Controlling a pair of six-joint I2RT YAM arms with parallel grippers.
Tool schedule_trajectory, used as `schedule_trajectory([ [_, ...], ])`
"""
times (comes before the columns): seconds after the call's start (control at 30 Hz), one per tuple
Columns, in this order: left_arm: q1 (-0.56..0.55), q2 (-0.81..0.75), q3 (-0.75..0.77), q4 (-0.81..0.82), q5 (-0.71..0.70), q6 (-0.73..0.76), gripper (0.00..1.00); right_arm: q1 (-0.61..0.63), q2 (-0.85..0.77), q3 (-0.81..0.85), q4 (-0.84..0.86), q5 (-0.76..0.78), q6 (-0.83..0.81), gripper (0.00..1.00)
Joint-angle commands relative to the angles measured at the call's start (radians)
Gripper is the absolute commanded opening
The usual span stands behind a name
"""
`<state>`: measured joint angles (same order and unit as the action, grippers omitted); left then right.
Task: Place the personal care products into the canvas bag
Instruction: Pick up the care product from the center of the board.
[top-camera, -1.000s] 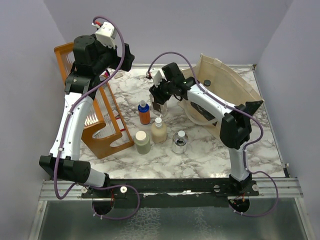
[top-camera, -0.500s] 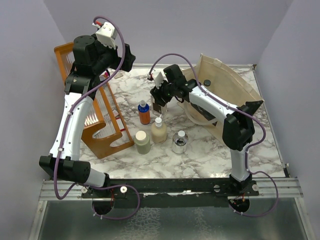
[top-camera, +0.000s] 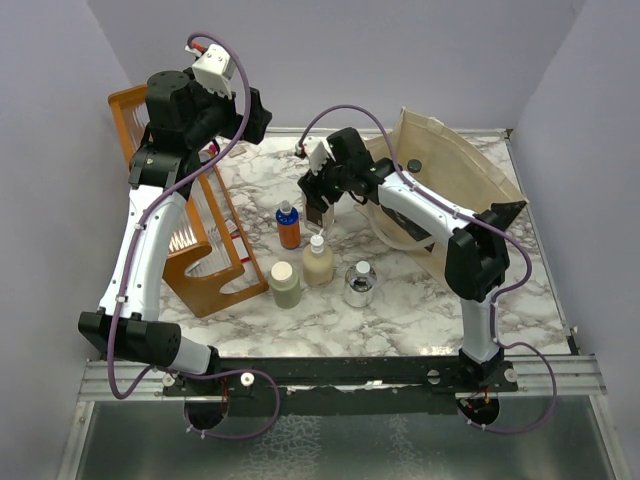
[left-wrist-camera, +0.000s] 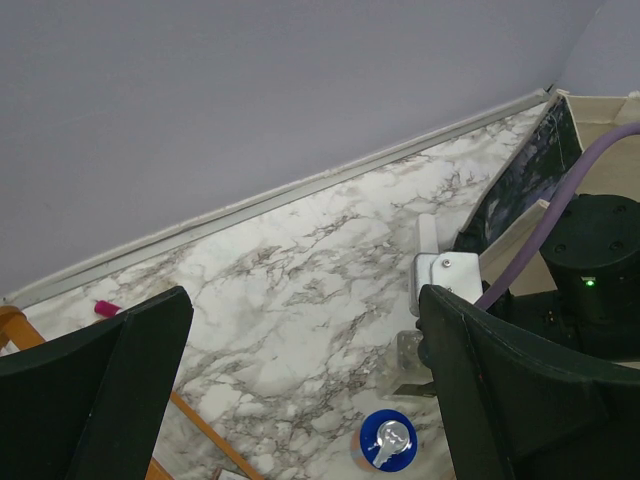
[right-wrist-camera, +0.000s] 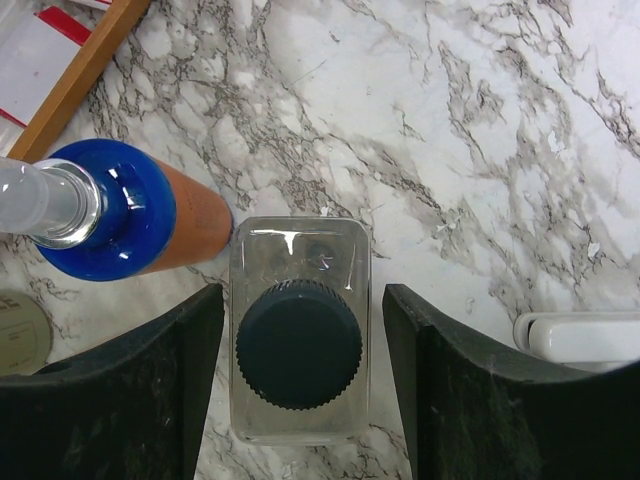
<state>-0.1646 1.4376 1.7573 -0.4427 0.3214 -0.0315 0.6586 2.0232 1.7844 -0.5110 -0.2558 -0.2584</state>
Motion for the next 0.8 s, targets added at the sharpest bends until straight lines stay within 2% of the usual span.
schedule_trajectory([
  [0.0, 0.005, -0.038, 0.002, -0.002, 0.027, -0.001, 0.99, -0.002, 0.004, 0.001, 0.026, 0.004, 0.022, 0.65],
  [0.53, 0.005, -0.043, -0.004, -0.003, 0.025, 0.004, 0.99, -0.002, 0.041, 0.016, 0.009, -0.014, 0.031, 0.62],
  [0.63, 0.005, -0.042, -0.007, -0.003, 0.026, 0.004, 0.99, -0.002, 0.036, 0.022, 0.008, -0.015, 0.031, 0.54],
  [0.77, 0.005, -0.042, -0.009, 0.0, 0.025, 0.005, 0.99, -0.002, 0.027, 0.035, 0.0, -0.024, 0.024, 0.36],
])
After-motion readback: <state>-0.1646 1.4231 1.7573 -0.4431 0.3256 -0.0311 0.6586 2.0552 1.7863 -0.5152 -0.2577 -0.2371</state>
